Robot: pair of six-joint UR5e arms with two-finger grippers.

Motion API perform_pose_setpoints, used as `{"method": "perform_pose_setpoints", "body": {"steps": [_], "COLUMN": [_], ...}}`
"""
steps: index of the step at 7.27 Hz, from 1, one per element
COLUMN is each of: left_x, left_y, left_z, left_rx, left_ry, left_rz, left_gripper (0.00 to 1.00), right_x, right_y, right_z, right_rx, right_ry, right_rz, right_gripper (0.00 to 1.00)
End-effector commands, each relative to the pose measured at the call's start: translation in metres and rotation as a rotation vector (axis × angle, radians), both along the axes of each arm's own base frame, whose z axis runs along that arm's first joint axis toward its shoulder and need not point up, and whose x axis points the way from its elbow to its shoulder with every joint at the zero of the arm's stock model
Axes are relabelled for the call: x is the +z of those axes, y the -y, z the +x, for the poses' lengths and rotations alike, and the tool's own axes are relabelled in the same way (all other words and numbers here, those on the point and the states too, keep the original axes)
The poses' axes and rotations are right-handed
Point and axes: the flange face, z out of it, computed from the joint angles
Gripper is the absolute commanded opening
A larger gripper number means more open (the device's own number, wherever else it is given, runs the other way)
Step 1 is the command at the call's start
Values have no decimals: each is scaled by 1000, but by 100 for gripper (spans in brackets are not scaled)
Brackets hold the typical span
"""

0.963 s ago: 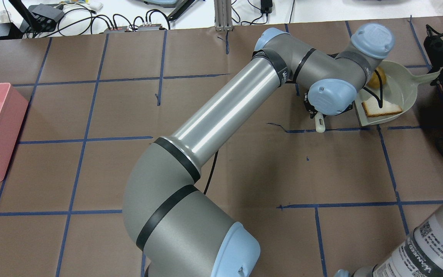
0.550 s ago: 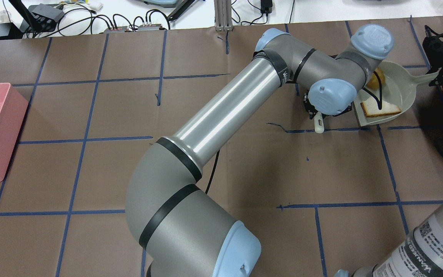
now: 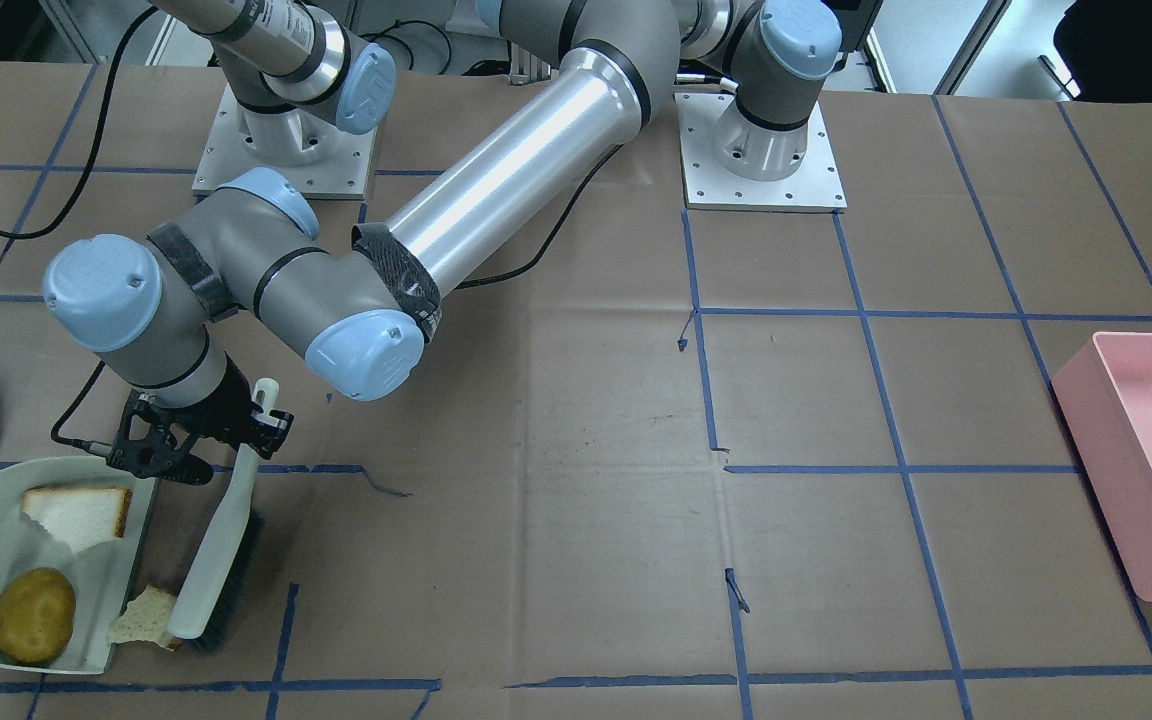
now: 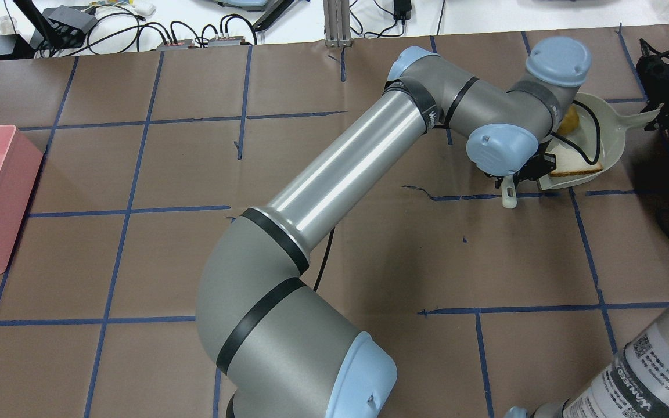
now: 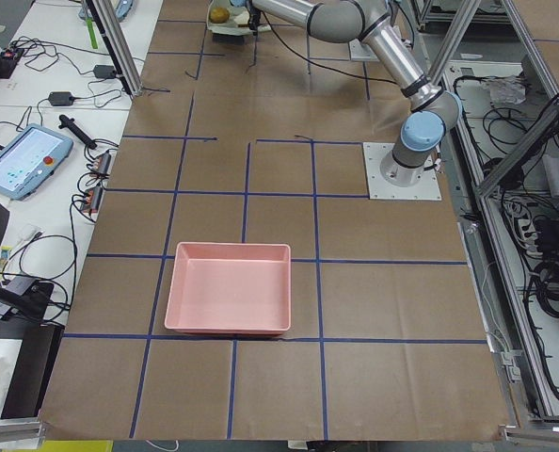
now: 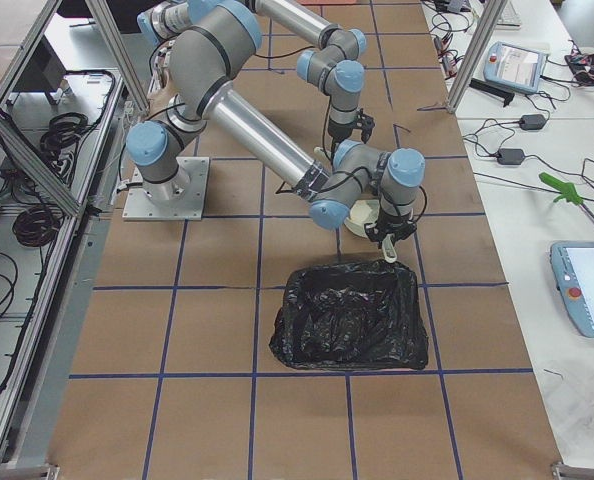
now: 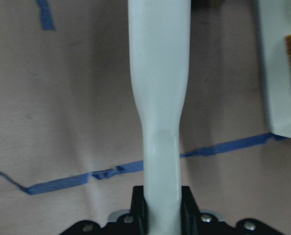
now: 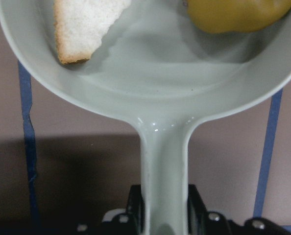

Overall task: Sweep and dump trash in nearest bin
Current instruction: 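Sweep the remaining bread piece into the dustpan with the brush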

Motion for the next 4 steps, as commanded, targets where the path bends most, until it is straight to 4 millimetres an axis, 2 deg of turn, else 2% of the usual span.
{"method": "perform_pose_setpoints", "body": {"steps": [1,4], "left_x": [1,2], "left_y": [-9,-16], "left_z": [-19,-30], "left_rx": [-17,-40], "left_ry": [-149,-253], "left_rz": [59,115], "left_gripper": [0,0], "right_x": [0,1], "right_y": [0,0], "right_z": [0,0], "right_rx": [0,0], "right_ry": [3,2], "right_rz": [-1,-2], "right_gripper": [0,0]}}
